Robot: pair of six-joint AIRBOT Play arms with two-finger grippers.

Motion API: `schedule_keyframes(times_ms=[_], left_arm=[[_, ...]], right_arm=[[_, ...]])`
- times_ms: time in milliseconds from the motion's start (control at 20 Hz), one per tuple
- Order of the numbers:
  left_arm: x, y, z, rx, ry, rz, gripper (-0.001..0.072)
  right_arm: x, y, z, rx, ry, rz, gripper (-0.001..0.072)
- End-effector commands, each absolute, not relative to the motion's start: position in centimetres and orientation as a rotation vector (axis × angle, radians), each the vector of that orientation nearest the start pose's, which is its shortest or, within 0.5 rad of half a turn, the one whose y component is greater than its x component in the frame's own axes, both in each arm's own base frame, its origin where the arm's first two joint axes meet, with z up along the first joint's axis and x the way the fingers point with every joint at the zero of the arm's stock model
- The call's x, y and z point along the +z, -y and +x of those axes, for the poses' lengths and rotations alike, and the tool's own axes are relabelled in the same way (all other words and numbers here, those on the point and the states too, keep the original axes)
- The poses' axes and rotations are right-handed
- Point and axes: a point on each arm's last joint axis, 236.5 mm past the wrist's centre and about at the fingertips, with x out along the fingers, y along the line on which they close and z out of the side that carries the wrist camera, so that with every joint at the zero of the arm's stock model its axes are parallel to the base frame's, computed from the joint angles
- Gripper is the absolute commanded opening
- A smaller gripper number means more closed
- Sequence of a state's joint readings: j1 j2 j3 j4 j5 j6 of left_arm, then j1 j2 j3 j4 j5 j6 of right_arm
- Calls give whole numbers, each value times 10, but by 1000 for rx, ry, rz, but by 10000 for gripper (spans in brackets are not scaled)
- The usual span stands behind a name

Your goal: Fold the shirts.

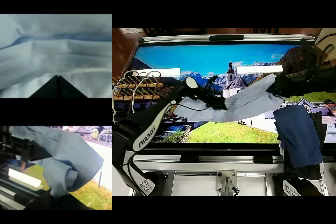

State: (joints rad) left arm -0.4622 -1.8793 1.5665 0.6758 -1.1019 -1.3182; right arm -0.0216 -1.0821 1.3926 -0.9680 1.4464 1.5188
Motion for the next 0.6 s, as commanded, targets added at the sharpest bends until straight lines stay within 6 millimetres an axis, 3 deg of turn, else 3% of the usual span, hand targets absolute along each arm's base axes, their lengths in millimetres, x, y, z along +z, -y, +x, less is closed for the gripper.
schedule_keyframes(times_ms=[0,100,200,250,400,550], left_arm=[[-29,455,372,-938,-1311,-590,30],[-28,477,369,-943,-1284,-644,29],[-26,472,365,-987,-1283,-608,28],[-23,461,367,-1001,-1296,-592,28],[1,403,393,-987,-1275,-527,27],[57,324,431,-919,-1152,-485,28]], right_arm=[[229,-136,301,513,-1004,444,74],[237,-136,294,511,-984,450,74],[235,-135,297,501,-982,450,74],[234,-134,301,497,-979,453,74],[220,-133,323,498,-985,439,74],[200,-157,351,548,-997,434,74]])
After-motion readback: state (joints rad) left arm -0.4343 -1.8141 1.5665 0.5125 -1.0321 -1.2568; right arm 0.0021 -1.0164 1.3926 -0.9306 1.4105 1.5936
